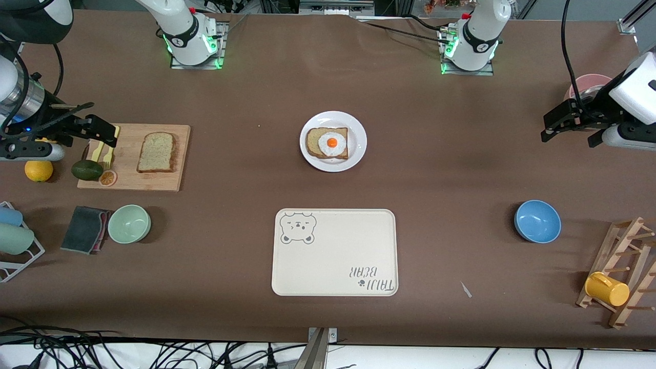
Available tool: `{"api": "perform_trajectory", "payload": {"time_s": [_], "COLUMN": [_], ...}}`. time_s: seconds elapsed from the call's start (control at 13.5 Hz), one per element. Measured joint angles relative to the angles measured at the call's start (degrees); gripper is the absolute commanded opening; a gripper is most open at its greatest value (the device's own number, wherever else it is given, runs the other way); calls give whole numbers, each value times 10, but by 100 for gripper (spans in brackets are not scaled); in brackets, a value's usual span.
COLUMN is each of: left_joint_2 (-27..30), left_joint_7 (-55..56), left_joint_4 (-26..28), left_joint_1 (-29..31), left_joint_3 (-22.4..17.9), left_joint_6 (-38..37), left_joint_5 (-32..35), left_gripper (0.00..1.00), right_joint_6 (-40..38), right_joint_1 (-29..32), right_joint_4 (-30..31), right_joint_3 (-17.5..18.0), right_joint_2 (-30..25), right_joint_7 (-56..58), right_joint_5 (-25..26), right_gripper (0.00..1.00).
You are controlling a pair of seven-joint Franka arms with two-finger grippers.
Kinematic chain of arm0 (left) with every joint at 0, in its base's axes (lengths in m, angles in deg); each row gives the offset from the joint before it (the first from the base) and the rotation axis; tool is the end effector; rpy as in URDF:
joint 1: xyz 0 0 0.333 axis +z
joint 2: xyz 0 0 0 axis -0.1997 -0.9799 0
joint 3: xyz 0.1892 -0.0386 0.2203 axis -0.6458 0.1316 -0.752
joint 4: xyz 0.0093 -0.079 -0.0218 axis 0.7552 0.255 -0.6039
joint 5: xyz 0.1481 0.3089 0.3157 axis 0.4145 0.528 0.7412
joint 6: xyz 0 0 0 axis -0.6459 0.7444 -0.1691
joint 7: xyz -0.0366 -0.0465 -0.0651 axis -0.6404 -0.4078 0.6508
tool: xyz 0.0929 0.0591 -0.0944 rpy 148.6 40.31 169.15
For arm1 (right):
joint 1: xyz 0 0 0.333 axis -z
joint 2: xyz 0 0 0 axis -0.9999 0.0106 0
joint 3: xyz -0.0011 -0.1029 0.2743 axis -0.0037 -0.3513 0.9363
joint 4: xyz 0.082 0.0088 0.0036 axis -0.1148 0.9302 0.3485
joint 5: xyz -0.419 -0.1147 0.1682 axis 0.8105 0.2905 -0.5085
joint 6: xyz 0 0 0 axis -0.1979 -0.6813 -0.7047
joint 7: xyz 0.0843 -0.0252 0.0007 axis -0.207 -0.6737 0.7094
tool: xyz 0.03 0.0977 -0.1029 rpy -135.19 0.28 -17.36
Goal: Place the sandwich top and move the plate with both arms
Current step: 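Move the right gripper down to the bread slice on the cutting board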
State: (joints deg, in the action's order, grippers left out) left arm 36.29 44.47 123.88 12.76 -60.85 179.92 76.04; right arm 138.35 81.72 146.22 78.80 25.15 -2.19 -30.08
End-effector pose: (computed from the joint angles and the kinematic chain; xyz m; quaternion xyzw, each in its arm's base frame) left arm 0.6536 -0.0535 0.5758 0.9988 -0.0372 0.0176 0.0280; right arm 0.6532 0.0403 0.5026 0.9998 0.0046 -0.0130 0.0121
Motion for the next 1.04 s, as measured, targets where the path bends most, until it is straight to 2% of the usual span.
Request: {"api": "perform_trajectory", "payload": {"time_s": [1.04], "left_joint_2": [0], "left_joint_7": [0], "left_joint_4": [-1], "left_joint_1": [0], "left_joint_3": [12], "left_joint_6": [-2], "left_joint_5": [0], "left_gripper": [100], "right_joint_6": [5], "right_joint_1": [0], "right_joint_4": [10], "right_joint_3": [0], "right_joint_2": [-3], "right_joint_7": [0], "right_joint_5": [0], "right_gripper": [100]}}
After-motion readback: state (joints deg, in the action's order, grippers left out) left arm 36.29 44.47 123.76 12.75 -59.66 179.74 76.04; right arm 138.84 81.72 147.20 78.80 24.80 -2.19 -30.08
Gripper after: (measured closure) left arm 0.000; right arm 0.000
